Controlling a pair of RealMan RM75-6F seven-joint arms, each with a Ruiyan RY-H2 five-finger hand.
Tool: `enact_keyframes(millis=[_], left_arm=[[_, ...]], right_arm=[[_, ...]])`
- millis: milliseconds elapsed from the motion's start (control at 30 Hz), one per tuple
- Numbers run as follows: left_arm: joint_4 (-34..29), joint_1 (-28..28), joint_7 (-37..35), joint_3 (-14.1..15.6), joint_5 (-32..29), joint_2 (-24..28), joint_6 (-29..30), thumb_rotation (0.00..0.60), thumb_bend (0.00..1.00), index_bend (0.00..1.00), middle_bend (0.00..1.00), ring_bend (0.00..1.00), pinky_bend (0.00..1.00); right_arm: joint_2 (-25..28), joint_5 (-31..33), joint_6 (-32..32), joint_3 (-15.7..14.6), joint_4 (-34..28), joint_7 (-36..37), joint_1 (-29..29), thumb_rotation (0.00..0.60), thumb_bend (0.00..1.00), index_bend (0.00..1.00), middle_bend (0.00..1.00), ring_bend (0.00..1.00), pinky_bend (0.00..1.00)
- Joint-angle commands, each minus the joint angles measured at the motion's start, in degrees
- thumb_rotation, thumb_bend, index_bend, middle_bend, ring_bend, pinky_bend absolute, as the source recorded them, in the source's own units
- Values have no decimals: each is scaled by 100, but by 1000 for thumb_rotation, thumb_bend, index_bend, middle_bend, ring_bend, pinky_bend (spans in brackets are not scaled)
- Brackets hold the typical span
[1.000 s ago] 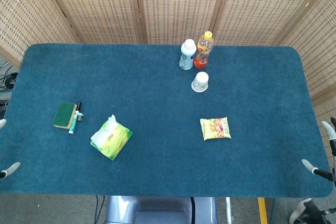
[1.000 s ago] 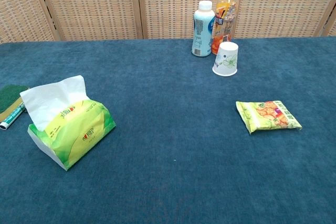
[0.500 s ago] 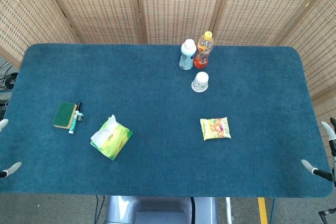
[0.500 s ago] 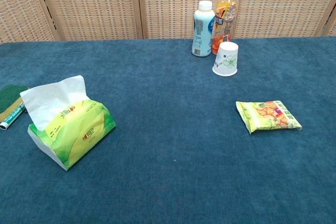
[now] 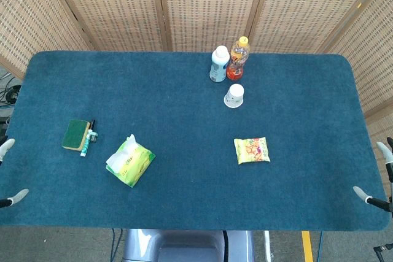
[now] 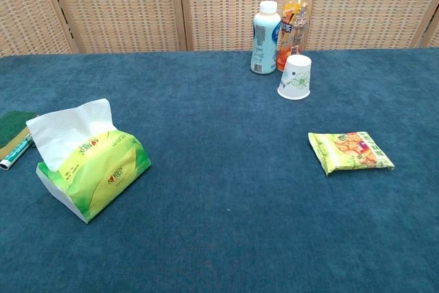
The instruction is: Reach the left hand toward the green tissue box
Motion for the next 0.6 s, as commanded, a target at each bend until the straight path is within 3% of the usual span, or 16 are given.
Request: enact_keyframes(millis=[33, 167, 400, 533, 600], left_arm=[[60, -102, 14, -52, 35, -100, -79, 600, 95, 0, 0, 0, 0], [18, -411, -90, -152, -15, -373, -483, 600, 96, 0, 0, 0, 0], [-425, -1226, -82, -280, -309, -887, -1797, 600, 105, 0, 0, 0, 0], [-623, -1543, 720, -573, -1057, -1333, -2166, 600, 113, 0, 0, 0, 0], [-692, -1804, 1063, -880, -1850, -1710, -2401, 600, 122, 0, 0, 0, 4]], right_arm=[[7, 2, 13, 3, -12, 2, -7, 600, 0, 0, 0, 0, 0], [12, 27, -1, 11, 1, 33, -5, 600, 0, 0, 0, 0, 0], [10, 22, -39, 5, 18, 59, 13, 600, 0, 0, 0, 0, 0], [17, 57, -73, 14, 37, 110, 23, 600, 0, 0, 0, 0, 0], [22, 83, -88, 25, 54, 155, 25, 600, 0, 0, 0, 0, 0]])
